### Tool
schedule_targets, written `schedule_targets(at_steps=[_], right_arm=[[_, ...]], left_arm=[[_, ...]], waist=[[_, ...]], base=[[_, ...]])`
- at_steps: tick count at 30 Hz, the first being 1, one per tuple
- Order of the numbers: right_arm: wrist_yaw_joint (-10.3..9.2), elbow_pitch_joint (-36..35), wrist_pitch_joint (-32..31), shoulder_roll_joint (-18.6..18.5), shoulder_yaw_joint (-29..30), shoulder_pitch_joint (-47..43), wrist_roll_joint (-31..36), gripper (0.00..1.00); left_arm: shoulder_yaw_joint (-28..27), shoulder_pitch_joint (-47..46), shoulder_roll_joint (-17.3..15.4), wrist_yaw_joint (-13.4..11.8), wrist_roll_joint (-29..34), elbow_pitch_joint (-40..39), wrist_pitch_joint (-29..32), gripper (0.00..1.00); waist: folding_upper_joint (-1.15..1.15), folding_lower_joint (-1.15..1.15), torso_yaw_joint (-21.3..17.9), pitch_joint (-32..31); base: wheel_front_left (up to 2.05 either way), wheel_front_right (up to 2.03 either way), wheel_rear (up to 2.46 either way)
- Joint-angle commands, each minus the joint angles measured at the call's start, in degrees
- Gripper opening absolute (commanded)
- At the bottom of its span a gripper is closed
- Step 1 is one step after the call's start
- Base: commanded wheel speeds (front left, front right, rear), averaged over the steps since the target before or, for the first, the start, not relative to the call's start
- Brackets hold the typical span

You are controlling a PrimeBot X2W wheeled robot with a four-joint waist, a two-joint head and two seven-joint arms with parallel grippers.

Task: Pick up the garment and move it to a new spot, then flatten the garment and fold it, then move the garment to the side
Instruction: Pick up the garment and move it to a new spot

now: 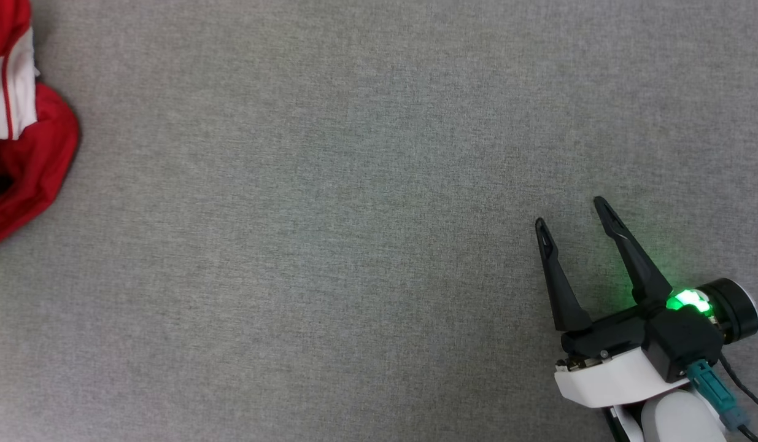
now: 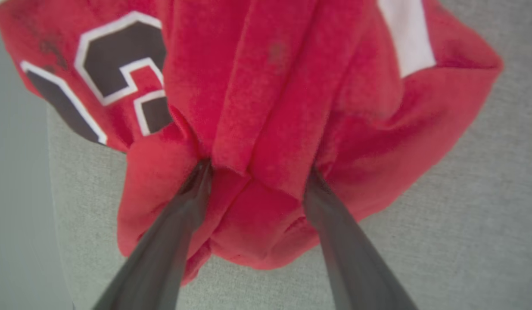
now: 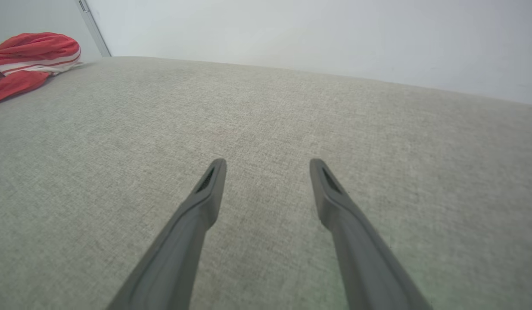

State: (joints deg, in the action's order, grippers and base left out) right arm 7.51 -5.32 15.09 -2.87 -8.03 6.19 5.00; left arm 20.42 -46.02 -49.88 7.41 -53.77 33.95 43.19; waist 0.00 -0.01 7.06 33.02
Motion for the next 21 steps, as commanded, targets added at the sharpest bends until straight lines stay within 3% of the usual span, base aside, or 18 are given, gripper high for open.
schedule_targets(at_steps=[1,3,4,5,6,12,21], right_arm=[[-0.04,-0.3,0.1,0.0,0.0,0.8,0.1,1.00],[-0.04,-0.4,0.1,0.0,0.2,0.8,0.4,1.00],[-0.04,-0.4,0.1,0.0,0.3,0.7,0.5,1.00],[-0.04,-0.4,0.1,0.0,0.4,0.6,0.5,1.00],[-0.04,-0.3,0.1,0.0,0.4,0.5,0.7,1.00],[-0.04,1.0,0.1,0.0,0.6,0.1,1.2,1.00],[-0.04,4.0,0.1,0.0,0.2,-1.1,-1.0,1.00]], left_arm=[[0.4,-0.3,0.1,0.0,-0.4,0.5,0.0,1.00],[1.3,-0.2,0.8,0.0,-1.1,1.7,0.0,1.00],[1.7,-0.2,1.2,0.0,-1.6,2.2,0.0,0.65],[2.2,-0.1,1.7,0.0,-1.9,2.6,-0.3,0.19],[2.6,-0.1,2.0,0.0,-2.2,2.8,-0.6,0.00],[3.7,-0.8,3.6,0.0,-5.3,3.8,-4.0,0.00],[7.4,-2.3,-0.2,0.0,-4.9,-0.1,-12.9,0.00]], waist=[[0.00,0.01,-0.2,0.5],[0.00,0.01,-0.2,0.8],[0.00,0.01,-0.1,0.9],[0.00,0.01,0.0,1.0],[0.00,0.01,0.1,1.1],[0.00,0.01,1.5,-0.9],[0.00,0.01,2.5,-10.3]], base=[[0.00,0.00,0.00],[0.00,0.00,0.00],[0.00,0.00,0.00],[0.00,0.00,0.00],[0.00,0.00,0.00],[0.00,0.00,0.00],[0.00,0.00,0.00]])
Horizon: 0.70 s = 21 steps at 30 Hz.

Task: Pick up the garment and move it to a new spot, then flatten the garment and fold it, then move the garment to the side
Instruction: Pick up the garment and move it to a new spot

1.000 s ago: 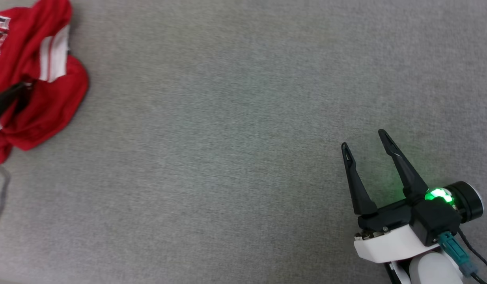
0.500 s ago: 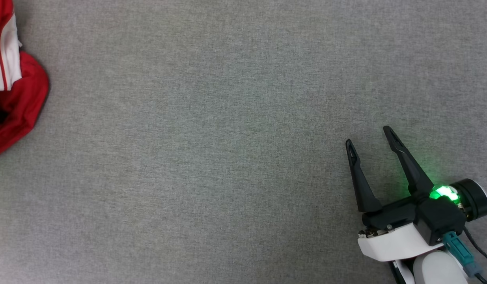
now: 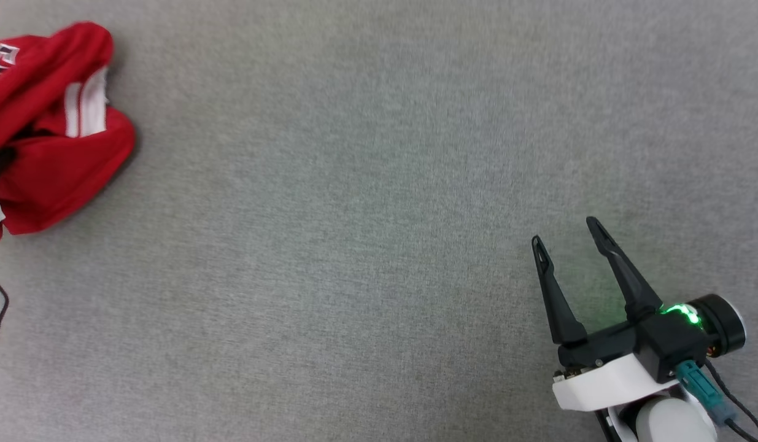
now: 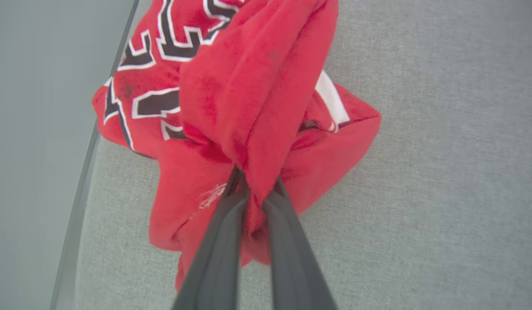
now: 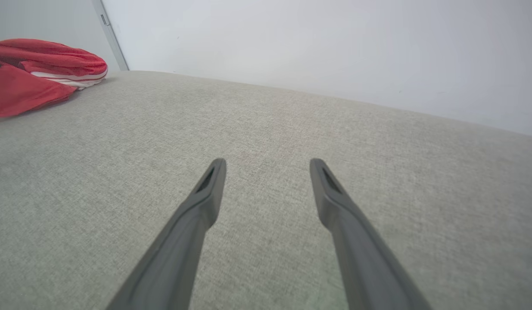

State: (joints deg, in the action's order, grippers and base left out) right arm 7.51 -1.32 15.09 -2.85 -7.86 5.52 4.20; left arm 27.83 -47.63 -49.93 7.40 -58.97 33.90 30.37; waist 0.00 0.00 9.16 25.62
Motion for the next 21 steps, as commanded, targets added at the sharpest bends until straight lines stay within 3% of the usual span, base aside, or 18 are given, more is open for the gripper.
schedule_targets(at_steps=[1,3,9,16,21], right_arm=[[-0.04,0.4,0.1,0.0,0.2,-0.8,-0.7,1.00],[-0.04,1.2,0.1,0.0,1.1,-1.5,-2.4,1.00],[-0.03,3.2,0.1,0.0,1.3,-3.8,-5.0,1.00],[-0.03,4.4,0.1,0.0,1.3,-5.7,-7.2,1.00],[-0.04,5.0,0.1,0.0,1.2,-5.8,-8.2,1.00]], left_arm=[[1.1,-0.6,-1.2,0.0,1.0,-1.4,-1.0,0.00],[2.6,-1.5,-3.0,0.0,2.5,-3.8,-4.1,0.00],[5.2,-5.9,-2.6,0.0,6.2,-9.9,-11.7,0.00],[7.6,-10.0,2.1,-0.4,10.2,-15.5,-14.7,0.00],[8.9,-10.5,7.6,-3.6,11.5,-19.2,-16.2,0.00]], waist=[[0.00,0.00,0.4,-4.3],[0.00,0.00,0.5,-6.9],[0.00,0.00,0.6,-13.7],[0.00,0.00,-1.3,-18.7],[0.00,0.00,-4.7,-20.6]], base=[[0.00,0.00,0.00],[0.00,0.00,0.00],[0.00,0.00,0.00],[0.00,0.00,0.00],[0.00,0.00,0.00]])
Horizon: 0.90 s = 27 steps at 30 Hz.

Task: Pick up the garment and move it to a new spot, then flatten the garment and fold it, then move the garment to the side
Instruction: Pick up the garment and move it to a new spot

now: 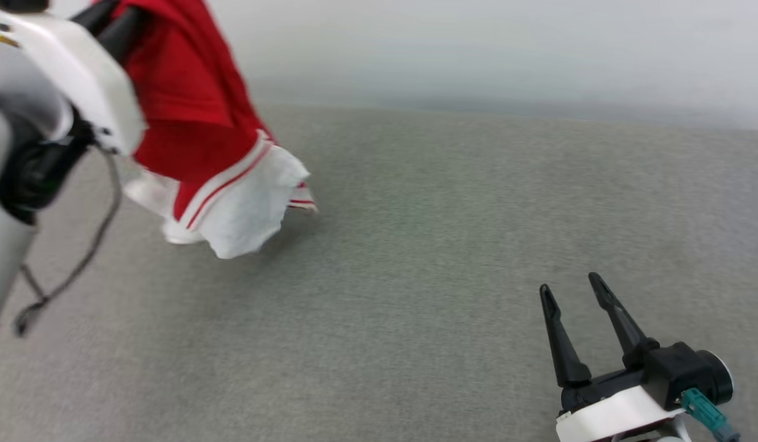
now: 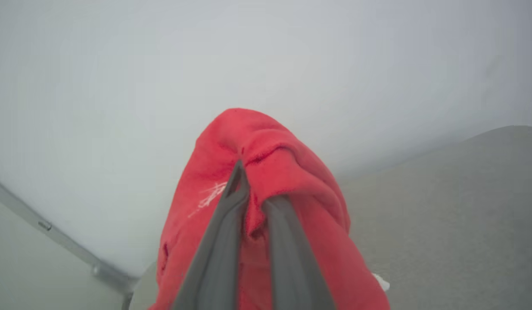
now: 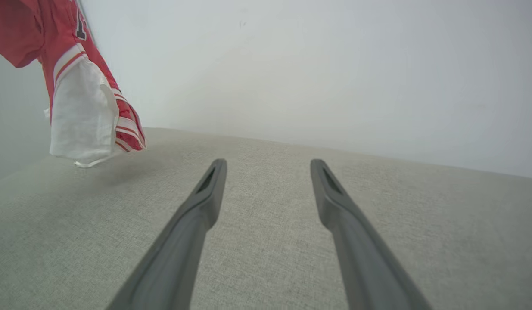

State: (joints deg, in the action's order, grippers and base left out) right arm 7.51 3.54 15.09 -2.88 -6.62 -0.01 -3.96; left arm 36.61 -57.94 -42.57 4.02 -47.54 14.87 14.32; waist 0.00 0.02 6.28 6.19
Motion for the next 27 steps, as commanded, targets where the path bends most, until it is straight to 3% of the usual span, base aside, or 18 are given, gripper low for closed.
schedule_targets(at_steps=[1,7,12,21,27], right_arm=[[-0.04,0.2,0.1,0.0,-0.4,-0.2,-0.2,1.00],[-0.04,0.4,0.1,0.0,-0.3,0.0,-1.1,1.00],[-0.04,-0.1,0.1,0.0,0.9,-0.8,-1.2,1.00],[-0.04,-0.3,0.1,0.0,1.8,-1.7,-1.3,1.00],[-0.03,-0.3,0.1,0.0,2.4,-2.4,-0.8,1.00]], left_arm=[[0.5,-0.2,1.3,-0.7,0.4,-0.6,-0.6,0.00],[1.3,-2.4,7.7,-4.3,2.6,-1.0,-4.2,0.00],[2.9,-4.7,12.6,-6.7,7.2,1.0,-10.4,0.00],[9.9,6.2,19.4,-7.3,9.1,4.0,-16.0,0.00],[16.8,22.3,22.9,-7.2,7.3,7.2,-17.5,0.00]], waist=[[0.00,-0.02,-2.8,-1.4],[0.00,-0.02,-9.2,-2.0],[0.00,-0.02,-12.3,-1.3],[0.00,-0.02,-12.6,-1.0],[0.00,-0.02,-10.3,-1.4]], base=[[0.00,0.00,0.00],[0.00,0.00,0.00],[0.00,0.00,0.00],[0.00,0.00,0.00],[0.00,0.00,0.00]])
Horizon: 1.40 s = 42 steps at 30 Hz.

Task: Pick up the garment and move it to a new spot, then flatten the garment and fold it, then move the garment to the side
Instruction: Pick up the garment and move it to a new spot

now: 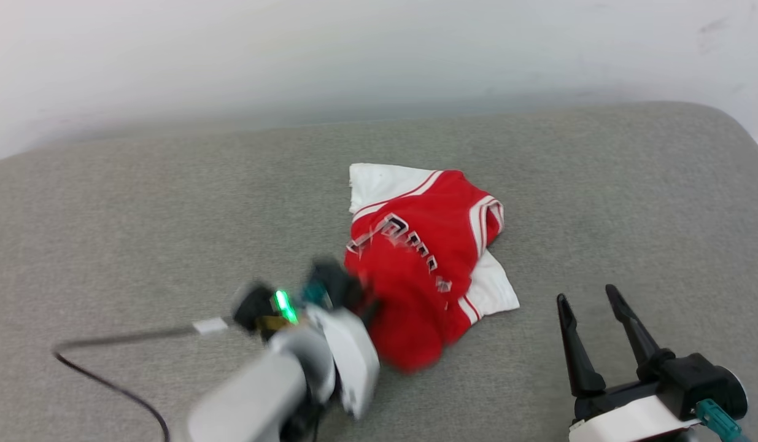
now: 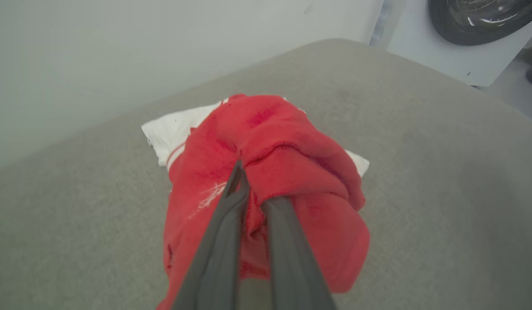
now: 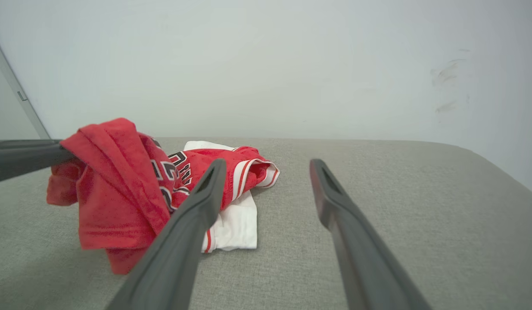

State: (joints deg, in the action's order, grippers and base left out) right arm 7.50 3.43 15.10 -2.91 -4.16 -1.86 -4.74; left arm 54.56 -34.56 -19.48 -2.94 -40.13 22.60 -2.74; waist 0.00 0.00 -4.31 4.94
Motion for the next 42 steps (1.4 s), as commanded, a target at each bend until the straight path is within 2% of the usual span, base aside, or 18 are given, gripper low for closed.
schedule_targets(at_steps=[1,5,6,7,11,16,22,25,29,32,34,39,42], right_arm=[[-0.02,-0.1,0.1,0.0,0.0,-0.6,0.3,1.00],[-0.03,0.2,0.1,0.1,0.0,-0.5,1.1,1.00],[-0.03,0.3,0.1,0.1,0.1,-0.5,1.3,1.00],[-0.03,0.3,0.1,0.1,0.0,-0.6,1.5,1.00],[-0.03,0.7,0.1,0.1,0.5,-1.1,1.9,1.00],[-0.03,0.9,0.1,0.1,1.3,-2.1,2.3,1.00],[-0.03,0.9,0.1,0.1,2.2,-2.9,2.5,1.00],[-0.03,0.8,0.1,0.1,2.5,-3.0,2.7,1.00],[-0.03,0.4,0.1,0.0,2.7,-3.0,2.6,1.00],[-0.03,0.1,0.1,0.0,2.7,-3.1,2.6,1.00],[-0.03,0.0,0.1,0.1,2.7,-3.2,2.5,1.00],[-0.03,0.1,0.1,0.0,3.0,-3.5,2.4,1.00],[-0.03,0.4,0.1,0.1,2.8,-3.4,1.5,1.00]], left_arm=[[0.7,1.2,0.3,0.5,-0.2,0.4,0.4,0.00],[5.5,6.3,1.8,2.1,-0.3,3.4,3.2,0.00],[6.2,7.1,2.2,2.3,-0.4,4.1,3.7,0.28],[7.0,7.9,2.6,2.7,-0.6,4.6,4.5,1.00],[6.5,7.6,3.5,2.3,-0.6,4.9,2.4,1.00],[3.7,6.1,1.9,-0.1,0.6,2.2,-3.2,1.00],[-1.1,5.4,-3.7,-3.6,1.6,-4.9,-8.5,1.00],[-5.3,6.1,-7.3,-7.3,2.7,-9.1,-11.1,1.00],[-11.2,9.5,-10.9,-10.9,4.4,-13.7,-12.4,1.00],[-17.4,13.8,-10.8,-12.0,8.0,-19.5,-12.4,1.00],[-21.5,17.9,-9.6,-11.5,9.9,-22.6,-12.4,1.00],[-29.9,27.2,-4.7,-10.2,16.5,-27.5,-12.5,1.00],[-33.8,31.2,-2.1,-8.5,19.5,-28.3,-12.5,1.00]], waist=[[0.00,0.00,0.9,-0.3],[0.00,0.00,2.6,-0.7],[0.00,0.00,3.1,-0.8],[0.00,0.00,3.5,-1.0],[0.00,0.00,5.3,-1.7],[0.00,0.00,7.7,-3.4],[0.00,0.00,10.2,-5.7],[0.00,0.00,10.9,-6.1],[0.00,0.00,11.2,-6.1],[0.00,0.00,11.3,-5.8],[0.00,0.00,11.2,-5.6],[0.00,0.00,10.7,-5.2],[0.00,0.00,10.3,-4.7]], base=[[0.00,0.00,0.00],[0.00,0.00,0.00],[0.00,0.00,0.00],[0.00,0.00,0.00],[0.00,0.00,0.00],[0.00,0.00,0.00],[0.00,0.00,0.00],[0.00,0.00,0.00],[0.00,0.00,0.00],[0.00,0.00,0.00],[0.00,0.00,0.00],[0.00,0.00,0.00],[0.00,0.00,0.00]])
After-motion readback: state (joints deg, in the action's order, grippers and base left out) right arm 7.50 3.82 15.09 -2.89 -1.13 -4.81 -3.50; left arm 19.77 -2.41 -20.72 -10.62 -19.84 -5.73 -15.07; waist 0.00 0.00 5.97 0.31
